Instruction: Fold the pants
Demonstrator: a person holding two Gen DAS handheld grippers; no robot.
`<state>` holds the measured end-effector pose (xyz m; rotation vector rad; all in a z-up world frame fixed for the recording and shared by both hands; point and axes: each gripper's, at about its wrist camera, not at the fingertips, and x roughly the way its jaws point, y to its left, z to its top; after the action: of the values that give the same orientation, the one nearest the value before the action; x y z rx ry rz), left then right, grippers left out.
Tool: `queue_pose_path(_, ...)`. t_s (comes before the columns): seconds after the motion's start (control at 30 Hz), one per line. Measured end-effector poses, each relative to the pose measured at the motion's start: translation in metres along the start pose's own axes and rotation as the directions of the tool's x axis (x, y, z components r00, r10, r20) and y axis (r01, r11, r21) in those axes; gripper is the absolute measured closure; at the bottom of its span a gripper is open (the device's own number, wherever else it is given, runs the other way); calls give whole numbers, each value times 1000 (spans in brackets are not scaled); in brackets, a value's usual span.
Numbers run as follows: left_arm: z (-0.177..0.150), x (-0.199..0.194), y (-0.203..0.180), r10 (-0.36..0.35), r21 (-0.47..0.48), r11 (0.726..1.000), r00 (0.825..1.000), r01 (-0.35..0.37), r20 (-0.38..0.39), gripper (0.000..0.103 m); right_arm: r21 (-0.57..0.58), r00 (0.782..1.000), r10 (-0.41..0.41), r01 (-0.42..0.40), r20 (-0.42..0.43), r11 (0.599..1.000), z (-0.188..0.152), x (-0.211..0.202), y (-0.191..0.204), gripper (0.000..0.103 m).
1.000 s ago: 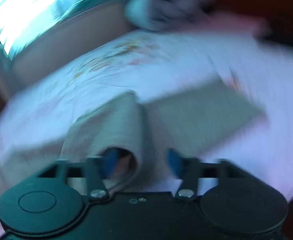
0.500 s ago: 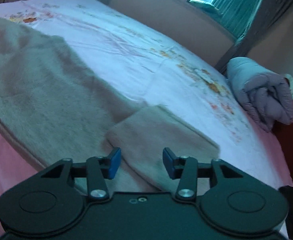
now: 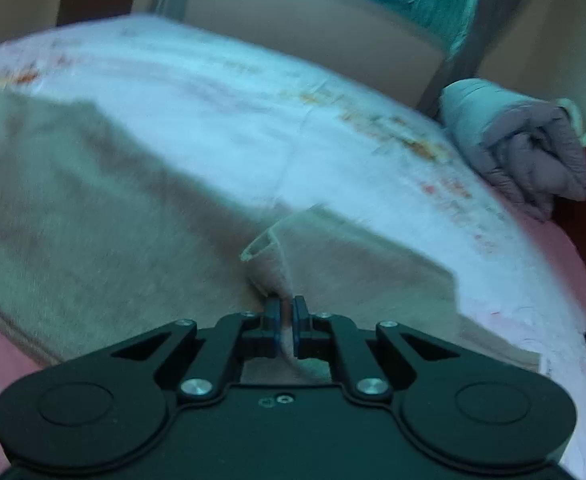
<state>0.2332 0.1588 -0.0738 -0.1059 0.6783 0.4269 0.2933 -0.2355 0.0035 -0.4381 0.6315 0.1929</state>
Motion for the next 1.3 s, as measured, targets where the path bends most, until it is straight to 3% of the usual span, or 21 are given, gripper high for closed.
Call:
queue_pose_path(0.17,0,0,-1,3,5,1000,1000,-3,-2,0,199,995,-15,-4,96,980,-1,-31,-50,103)
queue_pose_path(0.27,0,1,-2,4,6,1000,1000,-4,-2,0,395,991,-10,-45,136,918,-12,-48,-97,103)
queue_pose_path(0.47,0,1,-2,6,8,1000,1000,-6,-4,0,729,988,-46,-79,149,680,-73,-60,-192,103)
queue_pose_path(0.63,0,1,-2,8,9,1000,1000,-8,-5,0,899,990,-61,-86,124,429,-141,-51,-240,103)
queue_pose_path(0.83,1,2,-4,15,9,1000,1000,-15,-7,0,967,993,-60,-83,100,242,-193,-41,-261,103)
queue_pose_path(0.93,1,2,-5,21,9,1000,1000,-21,-9,0,975,990,-20,-131,137,180,-204,-36,-263,100)
queue_pose_path(0.97,1,2,-6,23,9,1000,1000,-23,-10,0,976,989,-4,-148,150,161,-205,-34,-264,95)
queue_pose_path(1.03,2,3,-6,27,6,1000,1000,-27,-11,0,978,985,7,-170,170,123,-208,-30,-264,76)
queue_pose_path(1.13,2,2,-6,29,-8,1000,1000,-29,-5,0,976,979,24,-204,202,79,-208,-26,-264,61)
queue_pose_path(1.27,2,-6,-9,45,20,999,999,-45,28,0,968,969,66,-242,238,71,-200,-24,-258,62)
queue_pose_path(1.3,3,-6,-10,47,20,999,998,-48,30,0,967,970,84,-237,230,90,-197,-22,-256,78)
